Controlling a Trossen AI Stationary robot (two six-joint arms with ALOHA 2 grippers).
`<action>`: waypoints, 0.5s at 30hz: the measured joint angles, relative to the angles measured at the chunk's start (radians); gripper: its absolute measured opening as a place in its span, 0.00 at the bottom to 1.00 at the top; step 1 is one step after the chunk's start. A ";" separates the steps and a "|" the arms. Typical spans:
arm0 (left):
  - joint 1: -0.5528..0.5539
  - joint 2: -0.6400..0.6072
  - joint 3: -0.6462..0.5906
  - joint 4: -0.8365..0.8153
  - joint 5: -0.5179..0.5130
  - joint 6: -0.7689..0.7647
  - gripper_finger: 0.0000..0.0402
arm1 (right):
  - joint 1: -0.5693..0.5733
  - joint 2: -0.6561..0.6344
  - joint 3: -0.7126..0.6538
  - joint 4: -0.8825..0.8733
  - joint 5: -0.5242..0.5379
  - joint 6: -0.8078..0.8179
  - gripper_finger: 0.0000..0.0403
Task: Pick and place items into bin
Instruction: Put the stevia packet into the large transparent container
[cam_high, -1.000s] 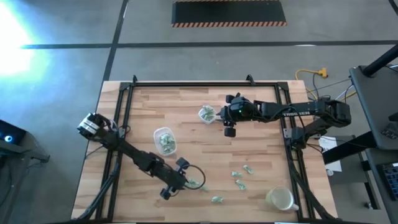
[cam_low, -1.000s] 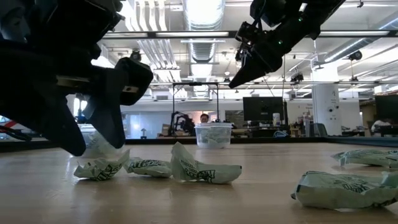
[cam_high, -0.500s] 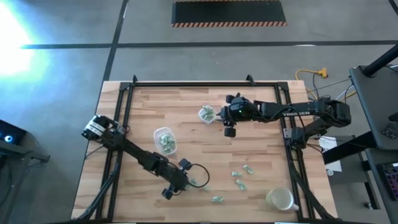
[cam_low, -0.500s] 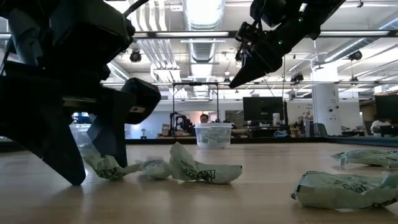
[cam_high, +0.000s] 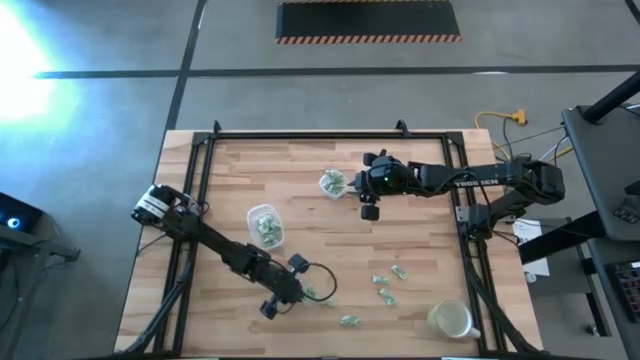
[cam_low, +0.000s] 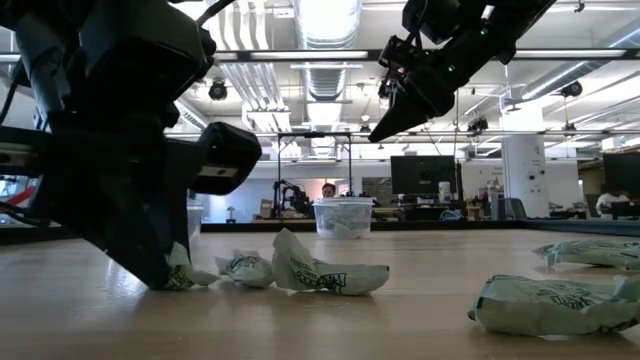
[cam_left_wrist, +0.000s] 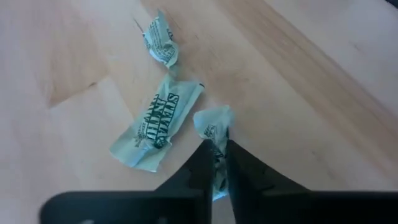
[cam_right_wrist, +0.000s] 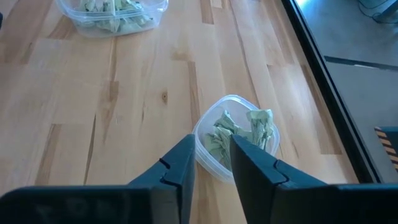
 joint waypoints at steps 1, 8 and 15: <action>0.000 -0.003 0.000 -0.001 -0.003 0.024 0.02 | 0.000 0.000 0.000 0.000 0.000 0.000 0.22; 0.002 -0.091 -0.004 -0.071 -0.205 0.057 0.03 | 0.000 0.000 0.000 0.000 0.000 0.000 0.22; 0.000 -0.275 -0.015 -0.268 -0.434 -0.059 0.04 | 0.000 0.000 0.000 0.000 0.000 0.000 0.22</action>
